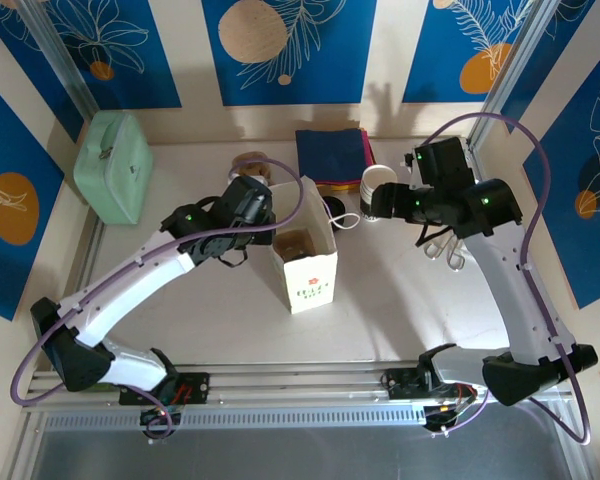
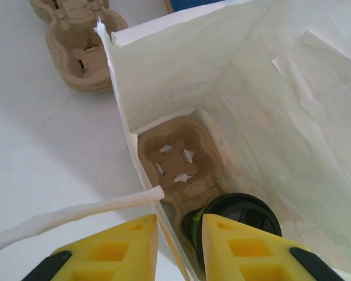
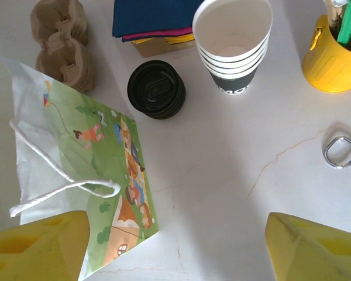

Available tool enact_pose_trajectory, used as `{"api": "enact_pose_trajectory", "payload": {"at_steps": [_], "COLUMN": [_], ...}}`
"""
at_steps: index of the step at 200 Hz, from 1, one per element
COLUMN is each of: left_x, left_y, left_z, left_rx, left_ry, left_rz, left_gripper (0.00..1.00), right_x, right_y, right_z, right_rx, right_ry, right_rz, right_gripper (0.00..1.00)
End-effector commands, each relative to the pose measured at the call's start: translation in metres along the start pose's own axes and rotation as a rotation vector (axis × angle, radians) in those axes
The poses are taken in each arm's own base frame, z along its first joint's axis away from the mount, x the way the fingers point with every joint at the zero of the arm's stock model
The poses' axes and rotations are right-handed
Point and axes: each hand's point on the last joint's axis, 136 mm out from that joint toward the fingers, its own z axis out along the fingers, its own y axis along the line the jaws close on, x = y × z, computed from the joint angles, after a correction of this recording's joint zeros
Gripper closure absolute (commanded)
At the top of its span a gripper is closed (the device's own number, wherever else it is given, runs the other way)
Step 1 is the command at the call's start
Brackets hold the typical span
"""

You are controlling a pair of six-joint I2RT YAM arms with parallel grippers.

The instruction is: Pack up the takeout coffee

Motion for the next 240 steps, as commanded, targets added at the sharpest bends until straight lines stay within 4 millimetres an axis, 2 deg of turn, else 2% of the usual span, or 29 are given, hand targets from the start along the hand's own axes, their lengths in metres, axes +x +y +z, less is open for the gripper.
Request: {"api": "enact_pose_trajectory", "payload": {"at_steps": [1, 55, 153, 189, 221, 240], "left_x": [-0.013, -0.020, -0.026, -0.029, -0.034, -0.035], "left_y": [0.001, 0.009, 0.018, 0.023, 0.015, 0.003], "left_z": [-0.011, -0.011, -0.001, 0.000, -0.004, -0.010], "left_rx": [0.020, 0.018, 0.041, 0.039, 0.094, 0.160], "left_ry": [-0.024, -0.027, 0.000, 0.000, -0.014, -0.009], "left_rz": [0.010, 0.017, 0.023, 0.026, 0.037, 0.059], "left_gripper": [0.75, 0.76, 0.80, 0.80, 0.80, 0.72], "right_x": [0.001, -0.008, -0.008, -0.009, -0.018, -0.029], "right_y": [-0.004, -0.015, -0.027, -0.036, -0.050, -0.060], "right_z": [-0.005, -0.003, 0.003, 0.011, 0.025, 0.032], "right_rx": [-0.014, 0.006, 0.040, 0.070, 0.116, 0.155], "right_ry": [-0.006, -0.016, 0.015, 0.025, 0.008, -0.027], "right_rz": [-0.004, 0.021, 0.061, 0.074, 0.094, 0.105], "right_gripper": [0.21, 0.21, 0.21, 0.21, 0.21, 0.22]}}
